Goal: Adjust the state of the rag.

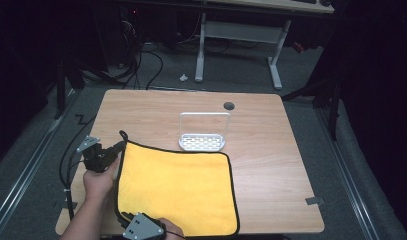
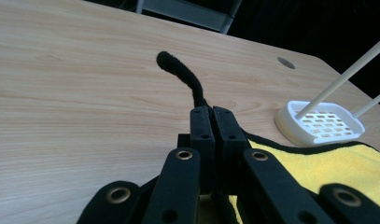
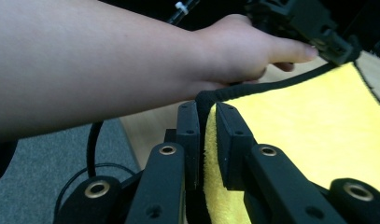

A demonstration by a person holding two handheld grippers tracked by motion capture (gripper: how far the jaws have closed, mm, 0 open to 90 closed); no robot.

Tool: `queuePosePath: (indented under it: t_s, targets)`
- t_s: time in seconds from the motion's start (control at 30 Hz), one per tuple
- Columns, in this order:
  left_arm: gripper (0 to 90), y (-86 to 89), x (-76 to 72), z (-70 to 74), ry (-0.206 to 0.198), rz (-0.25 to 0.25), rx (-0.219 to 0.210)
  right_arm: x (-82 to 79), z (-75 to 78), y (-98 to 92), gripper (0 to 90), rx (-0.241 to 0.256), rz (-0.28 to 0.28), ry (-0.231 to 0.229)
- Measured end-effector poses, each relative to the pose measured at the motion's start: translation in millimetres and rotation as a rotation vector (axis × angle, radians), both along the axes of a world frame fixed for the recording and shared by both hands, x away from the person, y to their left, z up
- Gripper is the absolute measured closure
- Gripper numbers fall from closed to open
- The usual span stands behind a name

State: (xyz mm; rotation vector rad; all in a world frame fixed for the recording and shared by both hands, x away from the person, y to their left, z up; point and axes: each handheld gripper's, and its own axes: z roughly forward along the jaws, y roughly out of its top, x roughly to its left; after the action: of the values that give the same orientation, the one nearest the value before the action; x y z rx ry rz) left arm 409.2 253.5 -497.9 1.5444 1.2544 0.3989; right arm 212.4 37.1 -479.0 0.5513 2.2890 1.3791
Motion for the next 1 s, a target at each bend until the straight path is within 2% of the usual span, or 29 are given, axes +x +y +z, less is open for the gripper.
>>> queuePosePath:
  t_s: [0.1, 0.17, 0.3, 0.47, 0.57, 0.8, 0.93, 1.0]
  targets:
    - [88.1, 1.1, -0.5, 7.3, -0.013, 0.003, -0.003, 5.5, 1.7, -3.5, 81.1, 0.011, -0.019, 0.005]
    - [88.1, -6.5, 0.8, 11.2, -0.023, -0.007, -0.010, 6.2, 4.1, -8.1, 81.1, 0.017, -0.032, 0.001]
    - [88.0, -33.8, 1.6, 17.3, -0.034, -0.038, -0.019, 1.9, 10.4, -25.6, 81.0, 0.019, -0.068, -0.039]
    - [88.1, -73.6, 3.1, 26.1, -0.050, -0.084, -0.015, 2.1, 15.2, -58.1, 81.0, 0.035, -0.143, -0.038]
    - [88.1, -101.6, 4.5, 30.3, -0.052, -0.116, -0.007, -2.5, 17.1, -77.6, 81.0, 0.026, -0.184, -0.056]
    - [88.0, -155.7, 2.4, 27.2, -0.042, -0.171, 0.008, -12.6, 13.5, -121.3, 80.8, 0.007, -0.277, -0.055]
    - [88.0, -179.9, -3.3, 17.7, -0.022, -0.201, 0.010, -19.1, 8.0, -143.3, 80.8, -0.017, -0.320, -0.049]
    - [88.0, -191.3, -5.9, 12.8, -0.014, -0.216, 0.023, -20.8, 4.9, -152.9, 80.8, -0.025, -0.342, -0.044]
